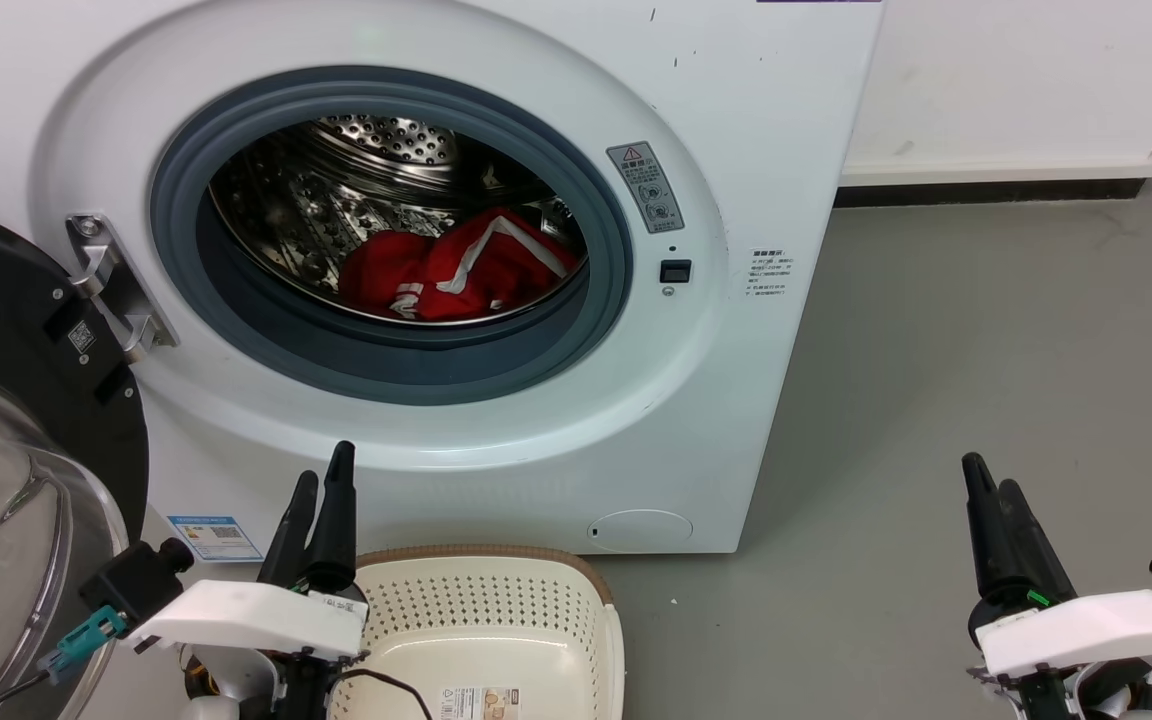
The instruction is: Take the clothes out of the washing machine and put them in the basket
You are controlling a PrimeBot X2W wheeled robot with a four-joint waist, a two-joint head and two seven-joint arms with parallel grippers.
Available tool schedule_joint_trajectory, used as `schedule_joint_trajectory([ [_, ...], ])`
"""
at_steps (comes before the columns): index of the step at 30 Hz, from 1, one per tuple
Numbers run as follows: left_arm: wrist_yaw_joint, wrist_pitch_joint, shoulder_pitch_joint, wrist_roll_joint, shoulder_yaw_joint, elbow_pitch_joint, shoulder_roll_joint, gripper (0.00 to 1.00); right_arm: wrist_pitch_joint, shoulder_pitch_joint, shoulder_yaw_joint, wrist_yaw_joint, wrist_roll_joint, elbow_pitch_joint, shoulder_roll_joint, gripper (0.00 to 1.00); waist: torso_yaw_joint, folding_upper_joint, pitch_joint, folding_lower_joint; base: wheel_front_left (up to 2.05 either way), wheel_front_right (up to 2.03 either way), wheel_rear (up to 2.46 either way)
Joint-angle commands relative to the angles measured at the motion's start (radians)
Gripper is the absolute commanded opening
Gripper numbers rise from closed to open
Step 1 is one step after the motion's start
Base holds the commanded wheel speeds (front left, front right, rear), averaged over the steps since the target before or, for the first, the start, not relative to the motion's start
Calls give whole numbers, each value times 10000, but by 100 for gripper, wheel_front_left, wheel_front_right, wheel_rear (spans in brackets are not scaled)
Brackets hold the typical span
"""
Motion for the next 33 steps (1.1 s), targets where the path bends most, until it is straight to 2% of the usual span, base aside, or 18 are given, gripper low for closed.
schedule_joint_trajectory([
  [1, 9, -141, -295, 586, -82, -110, 112, 100, -78, -30, 30, 1, -507, -256, -38, 100, 0, 0, -5, 0, 0, 0, 0],
  [16, 253, -625, -345, 2988, -492, -209, 275, 100, -234, 206, 189, 1, -2667, -764, -37, 100, -30, 0, 7, 0, 0, 0, 0],
  [33, 640, -1078, -292, 4833, -782, -168, 421, 100, -362, 397, 396, 1, -4601, -925, -38, 100, -4, 0, -1, 0, 0, 0, 0],
])
